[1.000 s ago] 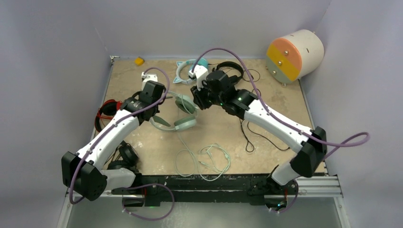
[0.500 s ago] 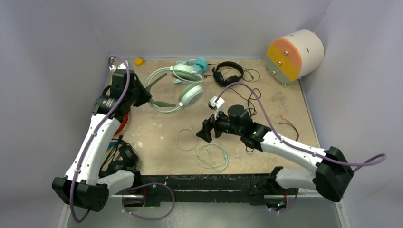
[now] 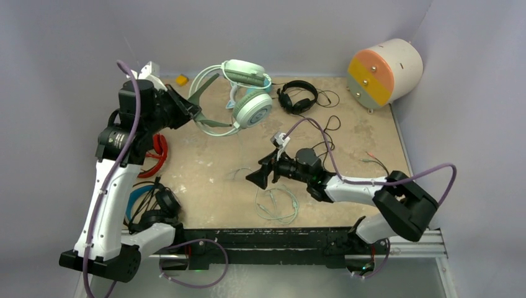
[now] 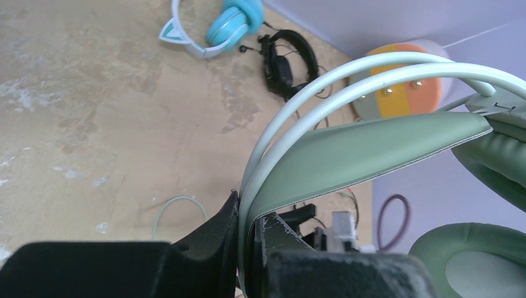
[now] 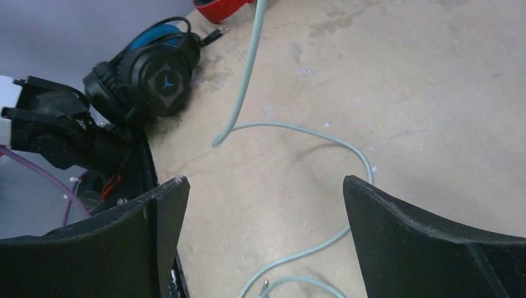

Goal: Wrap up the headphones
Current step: Wrap the headphones cable around the headphones.

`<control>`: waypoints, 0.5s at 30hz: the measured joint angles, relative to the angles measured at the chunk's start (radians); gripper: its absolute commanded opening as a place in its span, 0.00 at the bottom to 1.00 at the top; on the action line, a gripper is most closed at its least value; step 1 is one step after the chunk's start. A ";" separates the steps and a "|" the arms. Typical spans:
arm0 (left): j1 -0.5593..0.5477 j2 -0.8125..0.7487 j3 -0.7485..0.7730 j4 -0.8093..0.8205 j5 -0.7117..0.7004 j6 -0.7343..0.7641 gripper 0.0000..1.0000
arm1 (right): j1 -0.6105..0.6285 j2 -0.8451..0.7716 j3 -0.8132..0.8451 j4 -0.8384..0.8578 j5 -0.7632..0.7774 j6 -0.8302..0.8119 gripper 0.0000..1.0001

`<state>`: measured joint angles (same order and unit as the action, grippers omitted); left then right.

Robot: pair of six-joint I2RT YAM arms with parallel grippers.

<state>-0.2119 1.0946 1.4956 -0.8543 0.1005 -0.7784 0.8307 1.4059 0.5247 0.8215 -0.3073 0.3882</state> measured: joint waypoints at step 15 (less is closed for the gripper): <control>0.000 -0.006 0.164 -0.041 0.069 -0.019 0.00 | 0.010 0.266 0.197 0.320 -0.134 0.080 0.94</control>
<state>-0.2115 1.0885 1.6600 -0.8955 0.1699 -0.7979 0.8410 1.6714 0.7219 1.1419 -0.4412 0.4683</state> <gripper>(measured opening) 0.046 0.938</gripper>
